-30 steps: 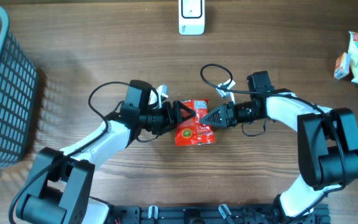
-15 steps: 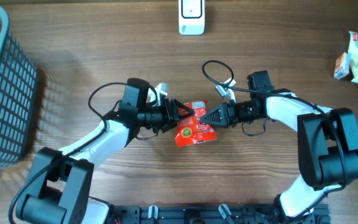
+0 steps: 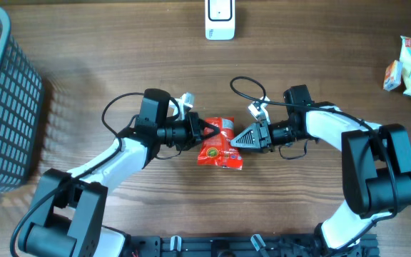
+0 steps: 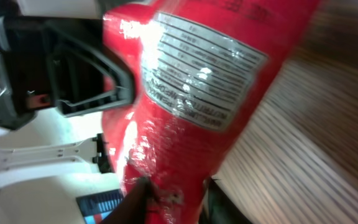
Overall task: Scan the item barcode
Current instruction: 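Close the left gripper on the bag's left side beside the right gripper, then release the left gripper and lift the bag with the right gripper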
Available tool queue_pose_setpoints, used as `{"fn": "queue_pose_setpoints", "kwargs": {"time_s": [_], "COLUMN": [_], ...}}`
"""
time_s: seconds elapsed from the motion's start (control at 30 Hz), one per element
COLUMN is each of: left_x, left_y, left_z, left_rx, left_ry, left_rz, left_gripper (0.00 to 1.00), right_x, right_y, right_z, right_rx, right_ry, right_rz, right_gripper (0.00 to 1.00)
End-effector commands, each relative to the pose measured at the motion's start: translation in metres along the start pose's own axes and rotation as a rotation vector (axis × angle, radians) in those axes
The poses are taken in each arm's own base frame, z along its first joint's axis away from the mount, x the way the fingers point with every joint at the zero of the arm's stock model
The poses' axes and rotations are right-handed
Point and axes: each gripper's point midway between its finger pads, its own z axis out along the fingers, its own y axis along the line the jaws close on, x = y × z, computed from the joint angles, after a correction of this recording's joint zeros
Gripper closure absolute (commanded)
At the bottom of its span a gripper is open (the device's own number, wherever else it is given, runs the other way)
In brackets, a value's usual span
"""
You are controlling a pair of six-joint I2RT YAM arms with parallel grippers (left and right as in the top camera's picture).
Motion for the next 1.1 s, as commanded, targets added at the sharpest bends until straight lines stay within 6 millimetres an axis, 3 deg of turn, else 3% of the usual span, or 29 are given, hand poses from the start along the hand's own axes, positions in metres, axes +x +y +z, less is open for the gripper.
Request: {"fn": "queue_pose_setpoints", "kwargs": {"time_s": [0.0, 0.07, 0.1, 0.23, 0.4, 0.67, 0.7, 0.8, 0.9, 0.93, 0.97, 1.07], "left_x": [0.003, 0.003, 0.002, -0.005, -0.013, -0.001, -0.001, -0.001, -0.001, -0.001, -0.001, -0.003], "left_y": [-0.002, -0.003, -0.003, -0.014, -0.033, -0.042, -0.042, -0.042, -0.043, -0.043, -0.043, -0.042], "left_z": [0.001, 0.001, 0.001, 0.001, -0.001, -0.003, -0.003, -0.003, -0.003, -0.003, -0.003, -0.003], "left_rx": [0.019, 0.021, 0.022, 0.059, 0.126, 0.181, 0.181, 0.183, 0.185, 0.184, 0.184, 0.179], "left_ry": [0.021, 0.018, 0.015, -0.01, -0.042, 0.025, 0.024, 0.024, 0.022, 0.021, 0.021, 0.012], "left_rz": [0.068, 0.106, 0.117, 0.172, 0.25, 0.242, 0.244, 0.248, 0.251, 0.251, 0.251, 0.252], "left_gripper": [0.96, 0.96, 0.96, 0.96, 0.96, 0.96, 0.96, 0.96, 0.93, 0.85, 0.63, 0.32], "right_x": [-0.002, -0.007, -0.01, -0.019, -0.028, -0.053, -0.056, -0.06, -0.06, -0.059, -0.059, -0.059], "right_y": [-0.013, -0.011, -0.01, -0.002, 0.028, 0.036, 0.038, 0.045, 0.046, 0.045, 0.045, 0.045], "right_z": [-0.002, -0.004, -0.004, -0.005, -0.004, -0.006, -0.007, -0.008, -0.008, -0.008, -0.008, -0.008], "right_rx": [0.125, 0.132, 0.131, 0.106, -0.065, -0.084, -0.089, -0.122, -0.125, -0.125, -0.125, -0.125], "right_ry": [0.002, -0.003, -0.007, -0.027, -0.044, -0.098, -0.104, -0.105, -0.104, -0.103, -0.102, -0.102], "right_rz": [-0.034, -0.048, -0.052, -0.046, -0.076, -0.116, -0.119, -0.131, -0.121, -0.118, -0.115, -0.106], "right_gripper": [0.45, 0.23, 0.19, 0.15, 0.08, 0.05, 0.1, 0.38, 0.57, 0.62, 0.65, 0.74]}}
